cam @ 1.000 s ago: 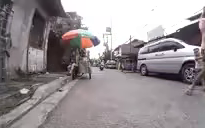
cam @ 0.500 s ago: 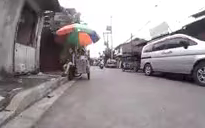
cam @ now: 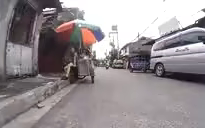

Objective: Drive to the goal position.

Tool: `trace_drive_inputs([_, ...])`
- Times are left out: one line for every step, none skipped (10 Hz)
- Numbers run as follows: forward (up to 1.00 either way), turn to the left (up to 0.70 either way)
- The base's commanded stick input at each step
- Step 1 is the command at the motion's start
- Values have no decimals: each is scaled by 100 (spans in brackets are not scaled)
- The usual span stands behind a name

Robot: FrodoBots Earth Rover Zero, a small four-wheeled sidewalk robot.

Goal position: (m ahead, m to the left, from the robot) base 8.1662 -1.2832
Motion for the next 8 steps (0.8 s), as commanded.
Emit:
trace_drive_inputs([100, 0])
trace_drive_inputs([100, 0])
trace_drive_inputs([100, 0])
trace_drive_inputs([100, 0])
trace_drive_inputs([100, 0])
trace_drive_inputs([100, -11])
trace_drive_inputs([100, -27])
trace_drive_inputs([100, -27])
